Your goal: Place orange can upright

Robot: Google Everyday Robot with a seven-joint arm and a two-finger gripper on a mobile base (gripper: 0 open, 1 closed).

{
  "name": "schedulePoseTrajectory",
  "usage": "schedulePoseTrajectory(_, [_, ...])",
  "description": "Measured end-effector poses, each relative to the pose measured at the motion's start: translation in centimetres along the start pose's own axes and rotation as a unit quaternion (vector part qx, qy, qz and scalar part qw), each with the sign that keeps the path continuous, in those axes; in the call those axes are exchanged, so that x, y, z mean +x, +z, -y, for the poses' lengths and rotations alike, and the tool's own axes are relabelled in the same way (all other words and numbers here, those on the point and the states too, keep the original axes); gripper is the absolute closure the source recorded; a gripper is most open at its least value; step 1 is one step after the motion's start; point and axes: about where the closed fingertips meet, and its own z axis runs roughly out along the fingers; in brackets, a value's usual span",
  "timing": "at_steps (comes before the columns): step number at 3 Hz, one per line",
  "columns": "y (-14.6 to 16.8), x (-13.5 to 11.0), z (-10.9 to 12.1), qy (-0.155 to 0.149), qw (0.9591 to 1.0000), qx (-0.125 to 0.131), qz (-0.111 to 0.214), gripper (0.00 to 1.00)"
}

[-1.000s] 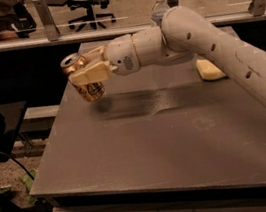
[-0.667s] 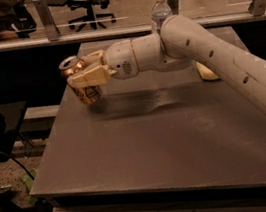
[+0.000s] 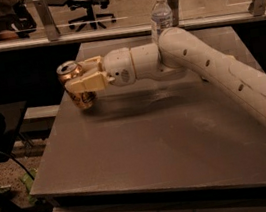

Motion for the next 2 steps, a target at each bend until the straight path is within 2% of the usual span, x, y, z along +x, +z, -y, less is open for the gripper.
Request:
schedulePoseTrajectory(1, [0.40, 0.01, -0.29, -0.006, 0.9997, -0.007, 0.022, 0.85])
schedulePoseTrajectory(2, [0.71, 0.34, -0.54, -0.005, 0.9993, -0.012, 0.035, 0.62])
